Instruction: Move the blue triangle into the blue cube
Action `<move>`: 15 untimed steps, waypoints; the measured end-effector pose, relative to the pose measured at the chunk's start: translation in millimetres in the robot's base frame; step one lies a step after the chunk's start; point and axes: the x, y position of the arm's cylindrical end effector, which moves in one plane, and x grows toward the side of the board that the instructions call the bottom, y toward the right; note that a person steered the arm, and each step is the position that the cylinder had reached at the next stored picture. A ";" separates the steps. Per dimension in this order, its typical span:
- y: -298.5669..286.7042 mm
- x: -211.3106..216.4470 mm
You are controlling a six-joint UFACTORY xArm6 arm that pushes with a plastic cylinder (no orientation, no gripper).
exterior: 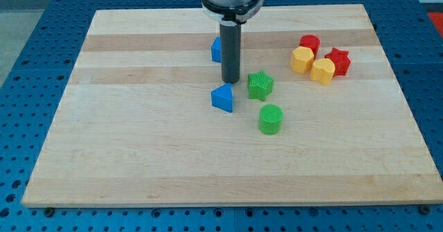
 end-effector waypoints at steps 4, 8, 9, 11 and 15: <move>-5.8 56.1; -78.0 179.5; -17.0 148.9; -5.3 136.1; -4.2 18.1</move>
